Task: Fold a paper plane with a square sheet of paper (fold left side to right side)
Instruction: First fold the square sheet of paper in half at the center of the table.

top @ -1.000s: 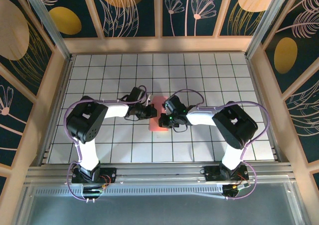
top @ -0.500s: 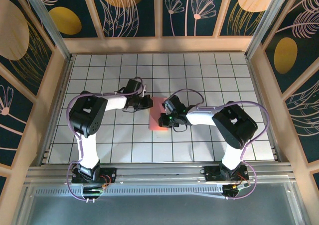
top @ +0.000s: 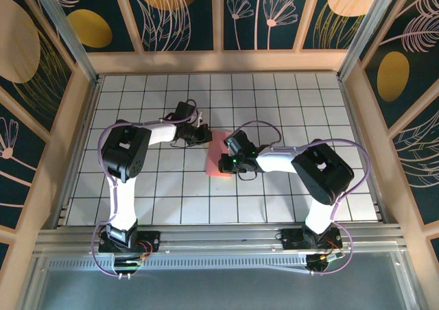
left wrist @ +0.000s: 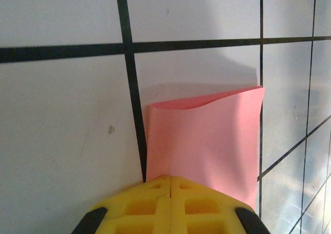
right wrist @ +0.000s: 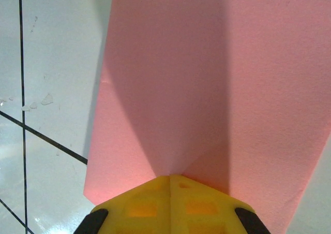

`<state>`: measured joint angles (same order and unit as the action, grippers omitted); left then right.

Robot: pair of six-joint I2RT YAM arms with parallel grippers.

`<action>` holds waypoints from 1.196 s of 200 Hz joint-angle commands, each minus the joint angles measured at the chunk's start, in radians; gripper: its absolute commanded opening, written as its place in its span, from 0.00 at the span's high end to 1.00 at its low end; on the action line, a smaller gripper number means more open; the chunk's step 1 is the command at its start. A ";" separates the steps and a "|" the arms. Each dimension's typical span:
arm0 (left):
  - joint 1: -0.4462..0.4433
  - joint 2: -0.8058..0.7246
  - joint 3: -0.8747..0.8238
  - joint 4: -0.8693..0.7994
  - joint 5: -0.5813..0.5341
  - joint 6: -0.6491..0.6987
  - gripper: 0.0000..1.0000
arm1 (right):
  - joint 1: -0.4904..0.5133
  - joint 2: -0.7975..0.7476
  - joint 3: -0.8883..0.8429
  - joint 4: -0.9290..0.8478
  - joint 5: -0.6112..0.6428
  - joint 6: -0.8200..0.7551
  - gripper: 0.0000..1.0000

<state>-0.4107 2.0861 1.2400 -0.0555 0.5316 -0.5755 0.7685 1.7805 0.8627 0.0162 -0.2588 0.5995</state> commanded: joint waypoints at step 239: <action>0.055 -0.253 -0.107 0.077 -0.224 0.029 0.95 | -0.007 0.048 -0.059 -0.239 0.072 -0.043 1.00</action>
<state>-0.3553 1.9797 1.2331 -0.0212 0.3229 -0.5640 0.7666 1.7809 0.8623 0.0292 -0.2333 0.5781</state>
